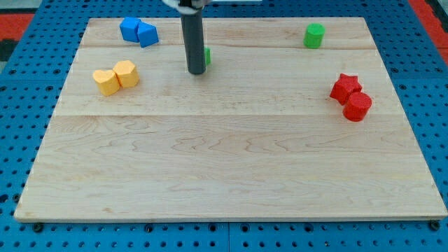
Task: Move the green star to the left of the green circle
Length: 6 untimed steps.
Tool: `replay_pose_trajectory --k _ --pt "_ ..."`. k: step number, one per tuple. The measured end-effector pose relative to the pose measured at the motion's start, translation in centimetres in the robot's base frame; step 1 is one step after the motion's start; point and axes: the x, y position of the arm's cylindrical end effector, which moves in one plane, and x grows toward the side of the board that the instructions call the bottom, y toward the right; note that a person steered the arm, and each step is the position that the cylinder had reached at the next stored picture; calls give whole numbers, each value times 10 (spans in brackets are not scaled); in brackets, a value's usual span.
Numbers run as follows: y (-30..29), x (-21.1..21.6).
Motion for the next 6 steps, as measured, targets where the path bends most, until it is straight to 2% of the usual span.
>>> replay_pose_trajectory --k 1,2,3,4,5,6 --pt "-41 7" --pt "-77 -5" --pt "-8 -30" --pt "90 -59" --pt "175 -69" --pt "174 -69"
